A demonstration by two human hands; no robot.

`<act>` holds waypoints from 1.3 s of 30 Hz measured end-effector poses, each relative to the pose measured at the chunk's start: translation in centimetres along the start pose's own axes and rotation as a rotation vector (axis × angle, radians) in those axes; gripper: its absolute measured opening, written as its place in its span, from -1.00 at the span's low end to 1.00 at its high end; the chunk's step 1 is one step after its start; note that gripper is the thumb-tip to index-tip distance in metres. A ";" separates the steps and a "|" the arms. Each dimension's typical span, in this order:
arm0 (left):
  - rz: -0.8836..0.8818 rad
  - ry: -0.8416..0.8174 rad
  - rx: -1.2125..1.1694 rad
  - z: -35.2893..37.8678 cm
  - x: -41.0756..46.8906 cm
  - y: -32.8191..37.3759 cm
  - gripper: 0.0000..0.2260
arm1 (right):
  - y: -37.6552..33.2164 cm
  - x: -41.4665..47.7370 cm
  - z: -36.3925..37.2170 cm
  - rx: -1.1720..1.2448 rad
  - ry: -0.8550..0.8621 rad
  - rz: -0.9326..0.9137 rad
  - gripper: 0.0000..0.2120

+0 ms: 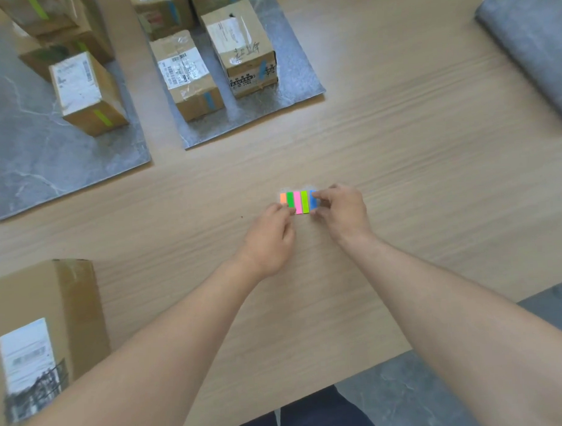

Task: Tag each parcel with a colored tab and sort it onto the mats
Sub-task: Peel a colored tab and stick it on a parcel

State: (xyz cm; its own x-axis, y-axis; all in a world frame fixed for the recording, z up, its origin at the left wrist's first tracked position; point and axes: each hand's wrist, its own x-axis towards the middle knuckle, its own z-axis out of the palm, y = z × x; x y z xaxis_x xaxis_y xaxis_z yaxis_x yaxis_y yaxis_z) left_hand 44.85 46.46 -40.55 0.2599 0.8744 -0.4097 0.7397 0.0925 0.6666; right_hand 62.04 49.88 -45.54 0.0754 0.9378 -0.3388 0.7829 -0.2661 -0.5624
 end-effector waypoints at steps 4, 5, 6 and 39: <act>0.154 -0.119 0.408 0.8 0.7 -0.6 -0.51 | 0.2 0.8 0.5 -0.032 -0.013 -0.048 -0.73; 0.166 -0.133 0.457 0.8 0.8 -0.2 -0.50 | 0.2 1.1 0.6 -0.024 -0.005 -0.038 -0.74; 0.167 -0.136 0.485 0.8 0.9 -0.1 -0.49 | 0.1 1.3 0.7 -0.022 -0.002 -0.035 -0.75; 0.096 -0.097 0.721 3.7 1.7 -0.2 -0.39 | 0.5 1.0 -0.1 0.262 0.288 0.113 -0.81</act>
State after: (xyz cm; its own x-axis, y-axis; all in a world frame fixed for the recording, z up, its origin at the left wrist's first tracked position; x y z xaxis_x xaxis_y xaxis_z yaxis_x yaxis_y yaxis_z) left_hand 47.42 46.20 -43.65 0.3728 0.8139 -0.4456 0.9270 -0.3477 0.1405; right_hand 62.52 50.72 -46.07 0.3513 0.9135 -0.2055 0.5787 -0.3843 -0.7193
